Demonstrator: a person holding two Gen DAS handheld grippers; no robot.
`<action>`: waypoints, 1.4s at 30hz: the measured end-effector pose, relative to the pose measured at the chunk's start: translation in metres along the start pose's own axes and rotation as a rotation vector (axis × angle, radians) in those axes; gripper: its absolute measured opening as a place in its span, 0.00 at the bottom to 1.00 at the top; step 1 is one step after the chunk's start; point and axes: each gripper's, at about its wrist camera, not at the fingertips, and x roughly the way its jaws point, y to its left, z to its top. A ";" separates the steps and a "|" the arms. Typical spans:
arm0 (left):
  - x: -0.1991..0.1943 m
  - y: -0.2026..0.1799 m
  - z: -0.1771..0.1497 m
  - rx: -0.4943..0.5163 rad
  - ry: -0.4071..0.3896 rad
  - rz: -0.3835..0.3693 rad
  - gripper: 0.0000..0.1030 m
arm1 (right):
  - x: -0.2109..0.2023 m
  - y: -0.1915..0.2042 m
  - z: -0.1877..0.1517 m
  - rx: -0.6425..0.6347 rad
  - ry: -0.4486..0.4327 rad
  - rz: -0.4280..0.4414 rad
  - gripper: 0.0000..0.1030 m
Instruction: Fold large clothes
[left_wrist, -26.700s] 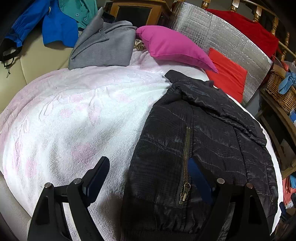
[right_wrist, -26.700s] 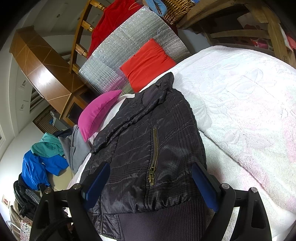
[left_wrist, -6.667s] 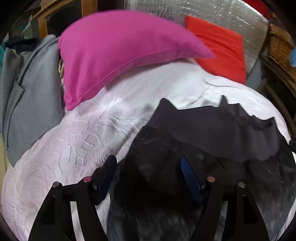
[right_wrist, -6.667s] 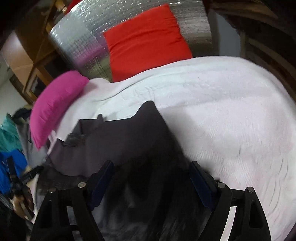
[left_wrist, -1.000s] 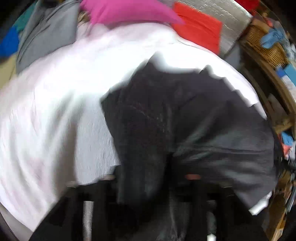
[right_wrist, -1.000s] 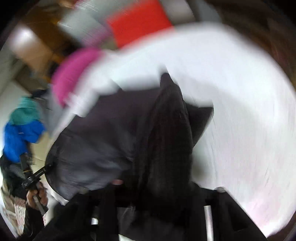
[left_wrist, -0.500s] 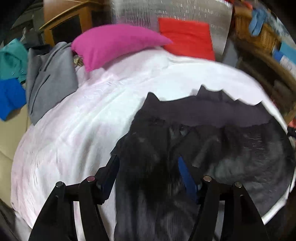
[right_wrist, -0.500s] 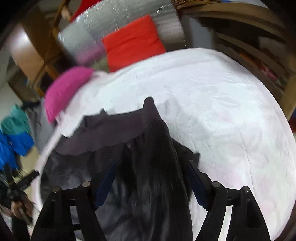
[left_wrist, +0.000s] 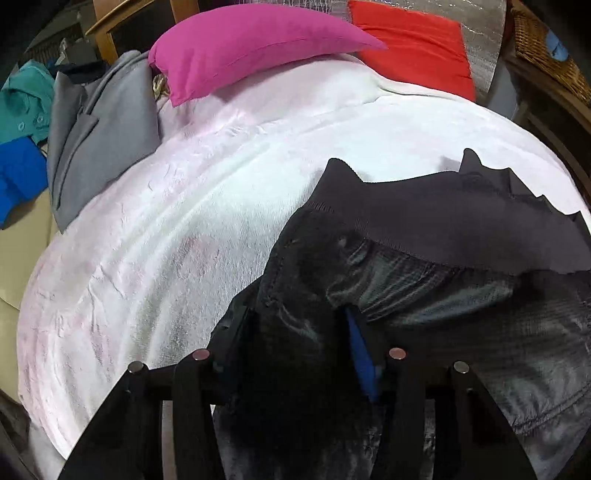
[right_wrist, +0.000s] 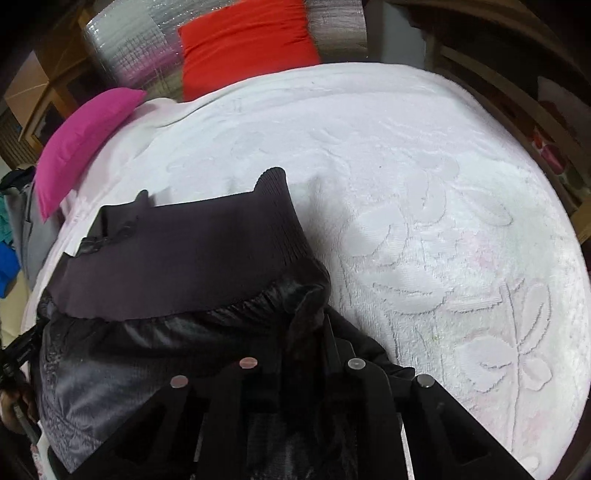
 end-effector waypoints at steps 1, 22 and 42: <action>-0.004 0.000 -0.001 -0.002 -0.003 0.005 0.53 | -0.007 0.000 -0.002 0.012 -0.010 -0.018 0.35; -0.089 -0.033 -0.079 0.007 -0.066 -0.046 0.73 | -0.094 0.080 -0.099 -0.028 -0.162 0.064 0.79; -0.215 -0.065 -0.147 0.013 -0.265 -0.149 0.83 | -0.182 0.153 -0.222 -0.147 -0.289 0.016 0.99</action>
